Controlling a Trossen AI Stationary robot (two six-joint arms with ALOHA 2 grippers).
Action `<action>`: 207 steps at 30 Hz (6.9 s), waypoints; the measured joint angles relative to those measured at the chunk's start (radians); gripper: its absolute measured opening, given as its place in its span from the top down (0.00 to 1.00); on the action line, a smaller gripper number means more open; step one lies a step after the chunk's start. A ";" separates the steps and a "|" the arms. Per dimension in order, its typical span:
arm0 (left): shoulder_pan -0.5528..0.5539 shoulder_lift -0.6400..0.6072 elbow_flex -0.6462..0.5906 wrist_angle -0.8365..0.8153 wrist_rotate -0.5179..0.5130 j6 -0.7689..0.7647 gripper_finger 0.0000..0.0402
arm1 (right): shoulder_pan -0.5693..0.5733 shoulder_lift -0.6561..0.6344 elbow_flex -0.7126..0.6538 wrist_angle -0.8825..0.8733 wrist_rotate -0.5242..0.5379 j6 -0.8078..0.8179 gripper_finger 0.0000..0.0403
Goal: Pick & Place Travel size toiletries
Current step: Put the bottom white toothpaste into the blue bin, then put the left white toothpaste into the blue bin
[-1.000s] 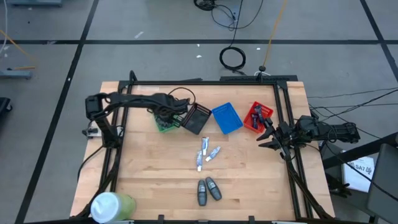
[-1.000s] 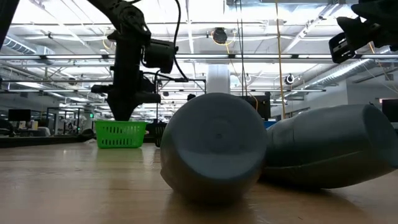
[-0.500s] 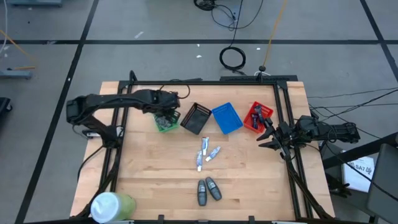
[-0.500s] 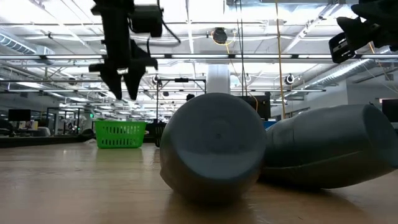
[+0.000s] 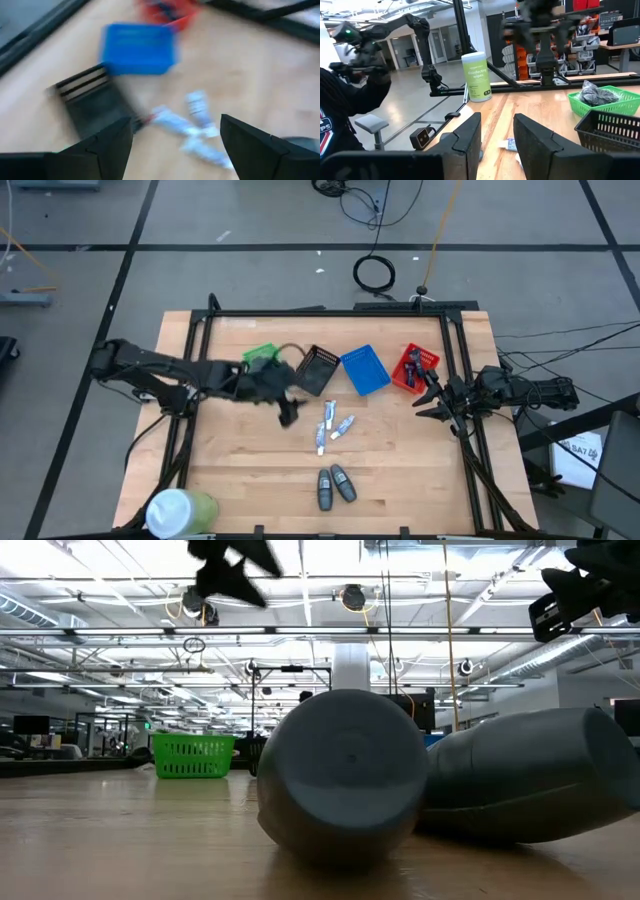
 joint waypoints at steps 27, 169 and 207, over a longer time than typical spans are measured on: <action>-0.042 0.448 -0.001 0.141 0.183 -0.283 0.27 | 0.000 0.000 0.000 0.007 0.004 -0.002 0.74; 0.117 0.264 0.257 0.001 0.018 0.449 0.35 | 0.061 1.171 0.388 0.458 0.596 -0.049 0.98; 0.100 0.267 0.135 -0.120 -0.130 0.125 0.41 | -0.168 1.147 0.246 0.674 0.319 -0.099 0.45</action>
